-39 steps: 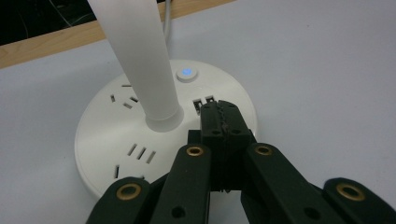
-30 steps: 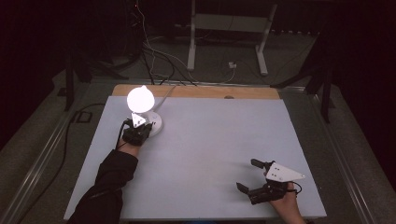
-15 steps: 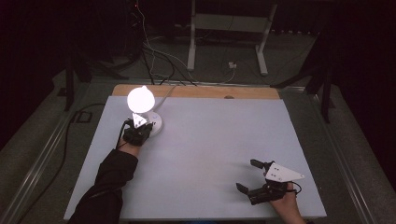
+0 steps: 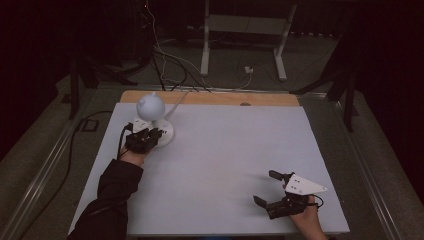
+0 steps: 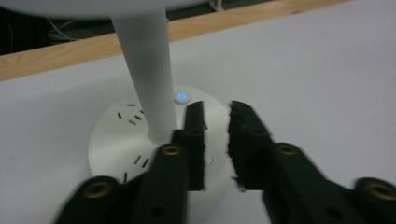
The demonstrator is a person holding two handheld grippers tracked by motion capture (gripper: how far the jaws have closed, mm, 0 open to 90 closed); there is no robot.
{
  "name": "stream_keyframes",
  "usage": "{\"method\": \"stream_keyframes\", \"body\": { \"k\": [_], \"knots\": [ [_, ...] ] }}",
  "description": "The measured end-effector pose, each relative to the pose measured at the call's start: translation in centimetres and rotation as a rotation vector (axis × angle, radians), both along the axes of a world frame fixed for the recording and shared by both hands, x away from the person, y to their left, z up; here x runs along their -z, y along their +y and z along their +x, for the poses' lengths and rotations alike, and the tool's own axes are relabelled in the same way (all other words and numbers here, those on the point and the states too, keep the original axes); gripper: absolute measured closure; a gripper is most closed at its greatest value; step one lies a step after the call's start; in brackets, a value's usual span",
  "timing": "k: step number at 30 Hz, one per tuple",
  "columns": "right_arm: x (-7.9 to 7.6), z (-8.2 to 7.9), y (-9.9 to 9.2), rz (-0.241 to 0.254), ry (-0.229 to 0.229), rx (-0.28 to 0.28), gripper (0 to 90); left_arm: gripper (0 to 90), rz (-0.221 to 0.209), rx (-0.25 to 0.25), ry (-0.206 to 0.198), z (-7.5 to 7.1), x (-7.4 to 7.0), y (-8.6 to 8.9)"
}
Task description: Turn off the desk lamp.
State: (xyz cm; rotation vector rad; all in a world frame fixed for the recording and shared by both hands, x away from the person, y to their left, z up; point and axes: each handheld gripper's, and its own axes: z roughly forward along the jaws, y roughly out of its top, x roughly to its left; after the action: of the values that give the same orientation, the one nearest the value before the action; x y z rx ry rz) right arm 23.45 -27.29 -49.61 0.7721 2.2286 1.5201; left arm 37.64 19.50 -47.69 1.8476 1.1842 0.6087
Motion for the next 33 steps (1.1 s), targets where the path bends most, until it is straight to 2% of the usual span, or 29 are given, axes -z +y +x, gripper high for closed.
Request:
{"method": "stream_keyframes", "body": {
  "k": [4,9,11,13,14,16,20,26,33],
  "knots": [
    [0.0,0.0,0.0,0.0,0.0,-0.001,0.0,63.3,-0.021,-0.004,-0.015,-0.9,-1.0,0.5],
    [0.0,0.0,0.0,0.0,0.003,0.0,0.0,44.5,-0.037,0.008,0.0,-1.6,-1.9,0.9],
    [0.0,0.0,0.0,0.002,0.003,0.002,0.0,35.2,-0.047,0.015,0.016,-1.9,-2.0,0.9],
    [0.0,0.0,0.0,0.002,0.004,0.002,0.0,26.1,-0.039,0.014,0.02,-2.3,-2.0,1.0],
    [0.0,0.0,0.0,0.002,0.004,0.002,0.0,22.0,-0.046,0.032,0.029,-2.4,-2.0,1.1],
    [0.0,0.0,0.0,0.004,0.006,0.001,0.0,5.8,-0.062,0.064,0.059,-2.8,-1.8,1.2],
    [0.0,0.0,0.1,0.005,0.005,-0.001,0.0,1.6,-0.096,0.1,0.053,-4.0,-1.5,1.6],
    [0.0,0.0,0.1,0.004,0.005,-0.001,0.0,1.0,-0.075,0.127,0.053,-6.0,-0.9,1.7],
    [0.0,0.0,0.1,0.005,0.005,-0.001,0.0,1.0,-0.076,0.159,0.053,-8.2,-0.3,1.9]
  ]
}}
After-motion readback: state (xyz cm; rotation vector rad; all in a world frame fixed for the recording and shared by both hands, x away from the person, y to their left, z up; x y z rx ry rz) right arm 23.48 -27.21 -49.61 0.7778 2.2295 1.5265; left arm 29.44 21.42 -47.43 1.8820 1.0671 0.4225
